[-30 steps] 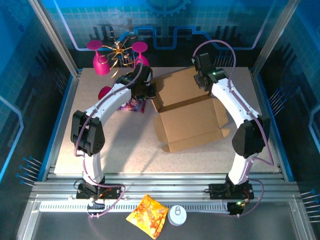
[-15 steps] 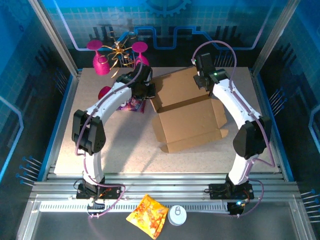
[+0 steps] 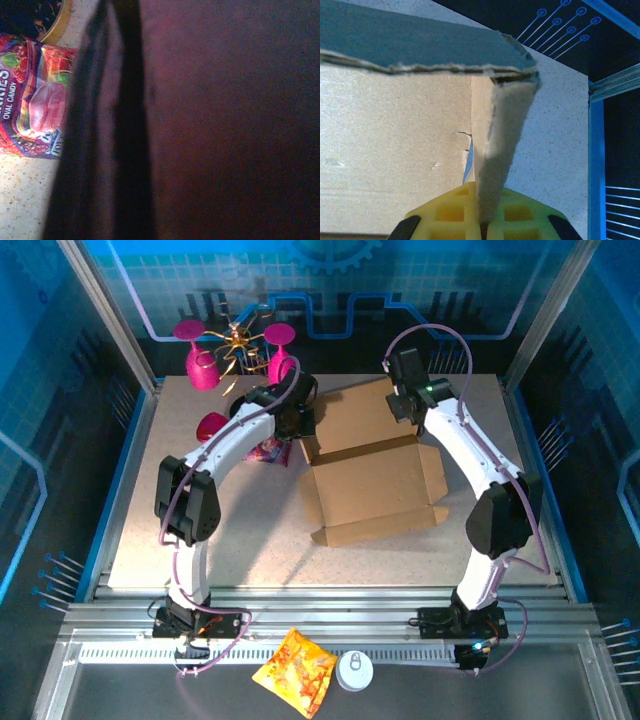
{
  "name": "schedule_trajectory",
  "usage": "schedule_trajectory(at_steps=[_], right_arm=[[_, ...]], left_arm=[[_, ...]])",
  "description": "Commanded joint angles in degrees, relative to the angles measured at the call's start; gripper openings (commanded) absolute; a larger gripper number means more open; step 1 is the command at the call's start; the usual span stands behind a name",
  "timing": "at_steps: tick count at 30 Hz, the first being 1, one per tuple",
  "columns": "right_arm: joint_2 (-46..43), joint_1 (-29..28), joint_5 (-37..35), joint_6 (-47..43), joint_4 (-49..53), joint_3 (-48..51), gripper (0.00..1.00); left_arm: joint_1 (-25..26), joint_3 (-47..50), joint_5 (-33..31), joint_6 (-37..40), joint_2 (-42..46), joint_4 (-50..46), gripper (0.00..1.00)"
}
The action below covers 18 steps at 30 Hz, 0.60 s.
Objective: Fold the paper box
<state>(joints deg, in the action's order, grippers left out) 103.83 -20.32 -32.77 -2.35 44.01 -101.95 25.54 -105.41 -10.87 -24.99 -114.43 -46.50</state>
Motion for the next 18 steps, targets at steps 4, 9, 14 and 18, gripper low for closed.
schedule_trajectory(at_steps=[4, 9, 14, 18], right_arm=[[0.4, -0.3, 1.0, 0.4, 2.0, 1.9, 0.00], [1.5, 1.1, 4.0, 0.2, 1.9, 2.4, 0.00], [3.1, 2.5, 7.2, 0.1, 2.7, 2.7, 0.00], [4.7, 4.2, 8.4, 0.4, 3.6, 3.1, 0.00]], left_arm=[[0.1, -0.5, -0.3, 2.1, -1.8, 0.5, 0.08], [-0.3, 1.3, 6.3, 2.3, -2.0, 2.9, 0.30], [-0.9, 5.1, 12.9, 2.2, -0.8, 7.2, 0.41], [-0.9, 7.0, 17.4, 2.1, 1.6, 10.3, 0.49]])
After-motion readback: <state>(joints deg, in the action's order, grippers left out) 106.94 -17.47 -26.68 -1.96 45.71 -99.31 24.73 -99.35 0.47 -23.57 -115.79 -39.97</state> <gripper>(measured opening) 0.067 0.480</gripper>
